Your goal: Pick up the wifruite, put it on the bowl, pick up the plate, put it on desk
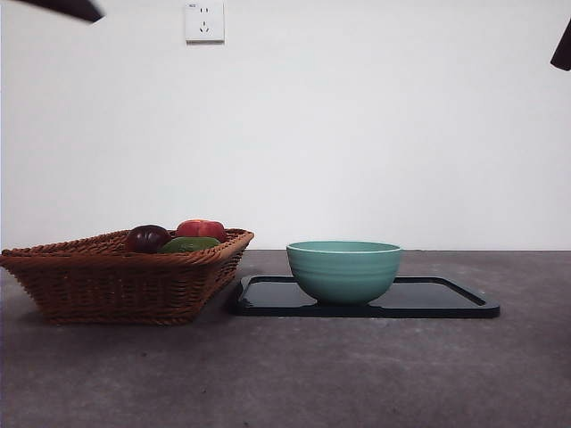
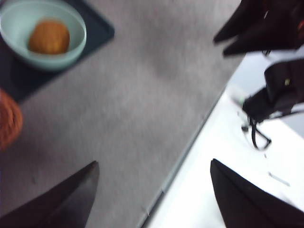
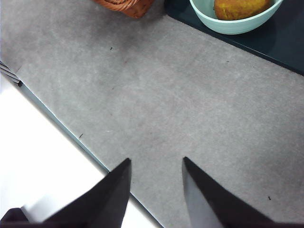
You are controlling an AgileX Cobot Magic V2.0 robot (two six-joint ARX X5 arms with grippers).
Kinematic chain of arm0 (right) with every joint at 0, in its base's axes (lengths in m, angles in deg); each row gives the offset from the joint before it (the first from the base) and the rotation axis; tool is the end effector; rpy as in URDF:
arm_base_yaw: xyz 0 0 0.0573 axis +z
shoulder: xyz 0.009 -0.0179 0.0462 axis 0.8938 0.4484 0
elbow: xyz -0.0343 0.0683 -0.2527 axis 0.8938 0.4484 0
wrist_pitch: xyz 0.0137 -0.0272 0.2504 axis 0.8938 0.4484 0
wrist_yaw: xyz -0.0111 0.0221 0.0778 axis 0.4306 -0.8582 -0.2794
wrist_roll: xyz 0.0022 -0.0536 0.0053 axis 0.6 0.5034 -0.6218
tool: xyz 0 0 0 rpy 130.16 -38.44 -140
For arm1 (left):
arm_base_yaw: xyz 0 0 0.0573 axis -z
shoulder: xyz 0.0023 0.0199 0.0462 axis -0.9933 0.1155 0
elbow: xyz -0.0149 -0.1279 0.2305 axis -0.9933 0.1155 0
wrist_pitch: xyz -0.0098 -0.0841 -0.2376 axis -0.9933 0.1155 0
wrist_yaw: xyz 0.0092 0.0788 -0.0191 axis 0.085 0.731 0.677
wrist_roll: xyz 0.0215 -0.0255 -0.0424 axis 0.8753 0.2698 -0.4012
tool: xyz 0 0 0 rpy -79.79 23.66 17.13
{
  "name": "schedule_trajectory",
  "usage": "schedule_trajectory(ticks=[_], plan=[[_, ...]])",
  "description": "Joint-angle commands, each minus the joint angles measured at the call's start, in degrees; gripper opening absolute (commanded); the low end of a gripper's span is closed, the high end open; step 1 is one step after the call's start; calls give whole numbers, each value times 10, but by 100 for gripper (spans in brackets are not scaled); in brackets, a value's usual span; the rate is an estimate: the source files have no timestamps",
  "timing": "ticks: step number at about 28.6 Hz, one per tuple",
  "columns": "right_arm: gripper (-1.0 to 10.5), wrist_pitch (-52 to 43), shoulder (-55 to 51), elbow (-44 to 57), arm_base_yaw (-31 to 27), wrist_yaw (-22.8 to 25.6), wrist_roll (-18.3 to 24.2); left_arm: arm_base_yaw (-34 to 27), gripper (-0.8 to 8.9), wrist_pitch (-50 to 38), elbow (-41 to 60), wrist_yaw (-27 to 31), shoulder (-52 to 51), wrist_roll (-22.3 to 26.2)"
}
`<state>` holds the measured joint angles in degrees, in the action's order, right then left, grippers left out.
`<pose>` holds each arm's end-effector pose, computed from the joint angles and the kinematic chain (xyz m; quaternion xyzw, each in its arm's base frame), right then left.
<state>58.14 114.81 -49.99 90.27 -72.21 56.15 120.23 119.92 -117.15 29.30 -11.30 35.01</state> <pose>0.1056 0.0661 0.2864 0.0196 0.4317 0.3623 0.8258 0.1199 -0.1068 0.3271 0.0097 0.3422 -0.4962 0.7979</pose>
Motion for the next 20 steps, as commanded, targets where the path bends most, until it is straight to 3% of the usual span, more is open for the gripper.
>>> schedule_trajectory(ticks=[1,10,20], plan=[[172,-5,2,-6,3,-3,-4,3,375,-23,-18,12,27,0],[172,-5,2,-6,3,-3,-4,3,375,-33,-120,63,170,46],[172,3,1,-6,3,-3,-4,3,375,-33,-379,88,482,133]])
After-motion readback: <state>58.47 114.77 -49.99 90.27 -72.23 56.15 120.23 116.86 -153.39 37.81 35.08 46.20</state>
